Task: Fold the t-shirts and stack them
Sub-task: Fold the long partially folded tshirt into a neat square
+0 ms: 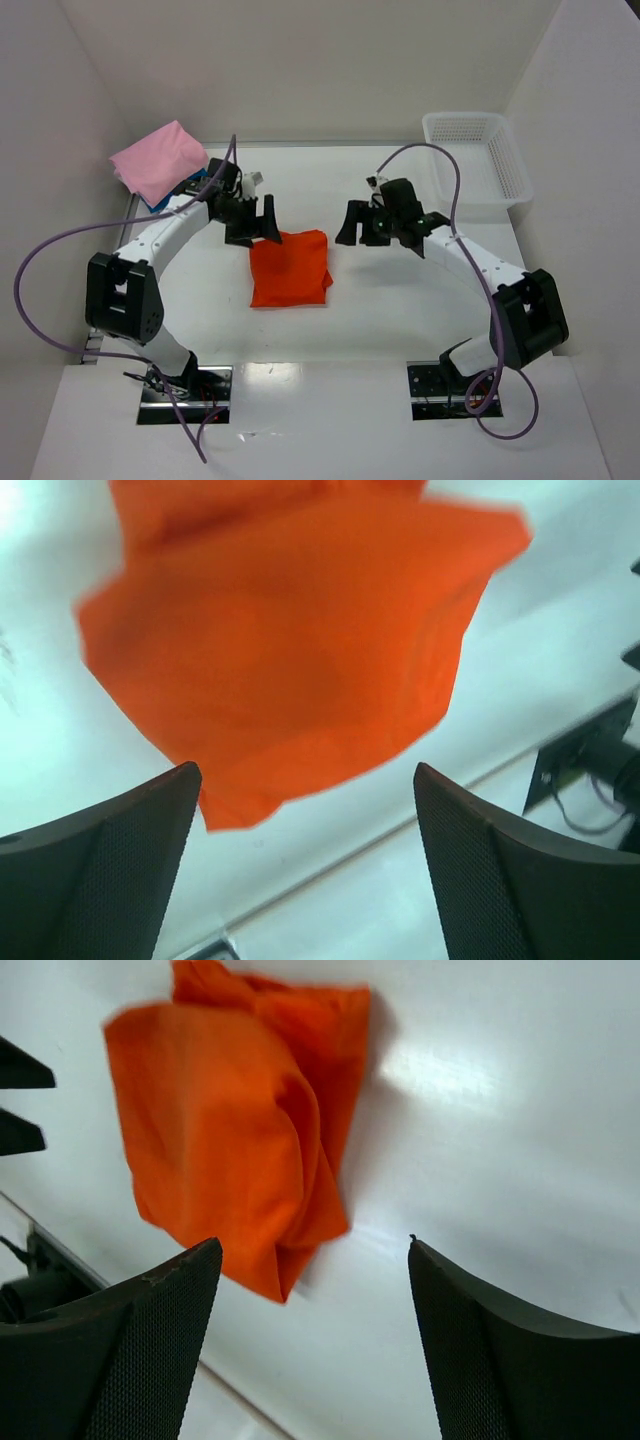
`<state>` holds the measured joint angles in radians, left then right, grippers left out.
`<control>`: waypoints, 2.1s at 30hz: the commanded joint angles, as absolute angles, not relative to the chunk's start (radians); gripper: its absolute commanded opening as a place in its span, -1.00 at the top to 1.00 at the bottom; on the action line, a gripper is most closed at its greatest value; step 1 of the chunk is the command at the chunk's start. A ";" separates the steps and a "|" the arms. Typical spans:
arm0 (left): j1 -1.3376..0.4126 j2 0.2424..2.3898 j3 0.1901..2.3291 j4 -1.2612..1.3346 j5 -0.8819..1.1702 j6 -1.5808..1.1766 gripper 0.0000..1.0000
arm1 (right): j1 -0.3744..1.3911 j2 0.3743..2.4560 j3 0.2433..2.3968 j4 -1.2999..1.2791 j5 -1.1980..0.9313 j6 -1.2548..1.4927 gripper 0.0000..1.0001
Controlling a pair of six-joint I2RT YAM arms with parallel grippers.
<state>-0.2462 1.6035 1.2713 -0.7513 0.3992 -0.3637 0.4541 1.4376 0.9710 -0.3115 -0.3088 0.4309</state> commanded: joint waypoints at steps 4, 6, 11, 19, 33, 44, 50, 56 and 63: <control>-0.190 1.680 1.364 -0.595 0.318 -0.385 -0.91 | 0.453 1.495 1.077 -0.132 -0.290 0.382 -0.62; -0.190 1.710 1.376 -0.574 0.254 -0.385 -0.91 | 0.453 1.538 1.088 -0.111 -0.305 0.373 -0.65; -0.169 1.741 1.330 -0.562 0.186 -0.396 -0.91 | 0.453 1.594 1.088 -0.083 -0.333 0.353 -0.65; -0.169 1.776 1.272 -0.516 0.230 -0.426 -0.80 | 0.485 1.689 1.163 -0.115 -0.365 0.344 -0.65; -0.169 1.766 1.216 -0.515 0.262 -0.426 -0.48 | 0.520 1.822 1.272 -0.192 -0.331 0.356 -0.23; -0.169 1.767 1.258 -0.472 0.321 -0.407 0.89 | 0.520 1.812 1.250 -0.183 -0.367 0.356 0.87; -0.169 1.712 1.285 -0.482 0.318 -0.397 1.00 | 0.520 1.763 1.232 -0.183 -0.367 0.365 0.95; -0.169 1.635 1.315 -0.511 0.308 -0.388 1.00 | 0.520 1.686 1.210 -0.183 -0.357 0.365 0.97; -0.169 1.600 1.315 -0.511 0.308 -0.379 1.00 | 0.520 1.609 1.164 -0.192 -0.328 0.376 0.97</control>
